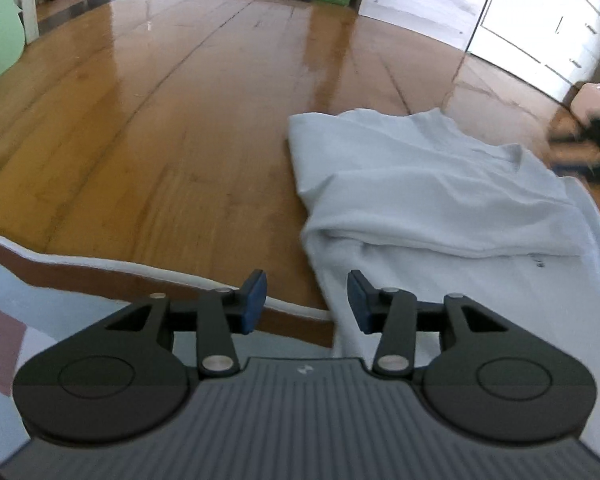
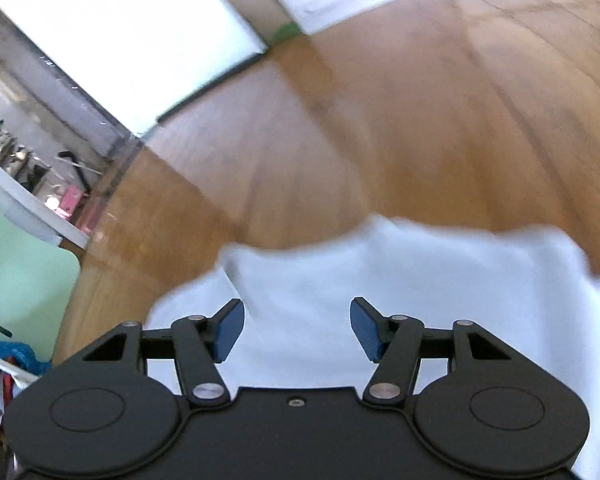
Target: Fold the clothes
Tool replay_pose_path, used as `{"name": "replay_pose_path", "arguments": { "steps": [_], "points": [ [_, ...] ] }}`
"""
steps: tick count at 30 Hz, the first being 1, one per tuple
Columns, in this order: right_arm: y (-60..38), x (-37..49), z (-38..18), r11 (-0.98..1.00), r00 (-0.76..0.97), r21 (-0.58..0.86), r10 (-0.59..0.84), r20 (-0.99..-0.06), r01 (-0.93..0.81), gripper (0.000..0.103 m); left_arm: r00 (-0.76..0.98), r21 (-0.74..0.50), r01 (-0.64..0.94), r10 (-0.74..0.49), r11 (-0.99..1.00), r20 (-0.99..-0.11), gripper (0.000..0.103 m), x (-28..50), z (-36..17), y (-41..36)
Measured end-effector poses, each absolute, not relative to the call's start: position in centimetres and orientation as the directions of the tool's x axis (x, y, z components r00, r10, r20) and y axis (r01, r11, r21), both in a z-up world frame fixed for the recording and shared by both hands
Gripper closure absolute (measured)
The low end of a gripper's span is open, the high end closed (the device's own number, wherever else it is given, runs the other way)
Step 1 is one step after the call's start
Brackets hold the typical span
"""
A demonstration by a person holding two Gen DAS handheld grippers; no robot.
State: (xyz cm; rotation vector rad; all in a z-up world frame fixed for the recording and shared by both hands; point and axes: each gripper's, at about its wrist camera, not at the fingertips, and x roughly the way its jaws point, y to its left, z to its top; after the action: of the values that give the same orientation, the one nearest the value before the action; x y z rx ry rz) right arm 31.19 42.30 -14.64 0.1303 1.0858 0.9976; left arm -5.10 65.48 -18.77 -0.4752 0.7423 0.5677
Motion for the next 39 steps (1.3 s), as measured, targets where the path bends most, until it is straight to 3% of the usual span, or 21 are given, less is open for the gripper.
{"name": "replay_pose_path", "arguments": {
  "steps": [2, 4, 8, 12, 17, 19, 22, 24, 26, 27, 28, 29, 31, 33, 39],
  "points": [
    [38.4, 29.5, -14.8, 0.623, 0.121, 0.5, 0.69, -0.714, -0.601, 0.039, 0.603, -0.211, -0.614, 0.28, 0.76, -0.747, 0.057, -4.8, -18.9, 65.1],
    [33.7, 28.1, -14.6, 0.666, 0.131, 0.469, 0.645, -0.753, -0.58, 0.039, 0.571, -0.19, -0.598, 0.247, 0.778, -0.783, 0.046, -4.2, -19.4, 64.4],
    [26.8, 23.7, -13.5, 0.699, 0.163, 0.375, 0.573, -0.803, -0.608, 0.039, 0.517, -0.086, -0.559, 0.266, 0.825, -0.814, 0.045, -4.3, -19.4, 61.8],
    [21.3, 19.5, -13.5, 0.715, 0.166, 0.307, 0.508, -0.845, -0.628, 0.039, 0.531, -0.164, -0.566, 0.204, 0.808, -0.823, 0.036, -6.2, -19.1, 60.9],
    [16.9, 15.1, -14.7, 0.729, 0.182, 0.283, 0.488, -0.854, -0.624, 0.039, 0.549, -0.26, -0.572, 0.127, 0.778, -0.826, 0.034, -8.6, -18.8, 59.8],
    [15.8, 13.7, -15.8, 0.736, 0.189, 0.289, 0.491, -0.851, -0.613, 0.039, 0.556, -0.298, -0.574, 0.096, 0.763, -0.826, 0.017, -9.6, -18.7, 59.3],
    [15.2, 11.8, -16.7, 0.749, 0.241, 0.272, 0.497, -0.833, -0.605, 0.039, 0.552, -0.335, -0.604, 0.077, 0.723, -0.83, 0.015, -10.1, -19.4, 58.9],
    [15.1, 10.9, -17.0, 0.759, 0.285, 0.256, 0.5, -0.818, -0.598, 0.037, 0.553, -0.289, -0.604, 0.13, 0.743, -0.823, 0.015, -10.1, -19.5, 57.9],
    [15.5, 10.4, -17.0, 0.765, 0.321, 0.247, 0.507, -0.8, -0.595, 0.035, 0.511, -0.155, -0.614, 0.24, 0.774, -0.825, 0.025, -9.7, -19.4, 56.6],
    [15.8, 10.3, -17.0, 0.768, 0.331, 0.241, 0.506, -0.796, -0.594, 0.033, 0.506, -0.104, -0.598, 0.274, 0.794, -0.818, 0.035, -9.4, -19.4, 56.0],
    [15.9, 10.1, -17.0, 0.768, 0.339, 0.229, 0.502, -0.796, -0.598, 0.032, 0.518, -0.096, -0.567, 0.264, 0.818, -0.814, 0.054, -9.1, -19.5, 55.5],
    [16.0, 10.0, -17.1, 0.767, 0.346, 0.217, 0.497, -0.796, -0.603, 0.031, 0.52, -0.073, -0.549, 0.272, 0.833, -0.81, 0.056, -8.9, -19.6, 55.0],
    [16.6, 9.6, -17.1, 0.755, 0.354, 0.172, 0.48, -0.803, -0.633, 0.029, 0.51, -0.001, -0.529, 0.316, 0.849, -0.8, 0.079, -8.4, -19.8, 53.9],
    [17.0, 9.0, -17.1, 0.73, 0.357, 0.127, 0.469, -0.808, -0.671, 0.025, 0.504, 0.063, -0.501, 0.351, 0.863, -0.79, 0.095, -7.9, -19.8, 52.8],
    [16.9, 8.1, -17.6, 0.67, 0.36, 0.073, 0.483, -0.798, -0.738, 0.017, 0.465, 0.072, -0.531, 0.362, 0.844, -0.808, 0.096, -8.5, -19.6, 53.1]
  ]
}}
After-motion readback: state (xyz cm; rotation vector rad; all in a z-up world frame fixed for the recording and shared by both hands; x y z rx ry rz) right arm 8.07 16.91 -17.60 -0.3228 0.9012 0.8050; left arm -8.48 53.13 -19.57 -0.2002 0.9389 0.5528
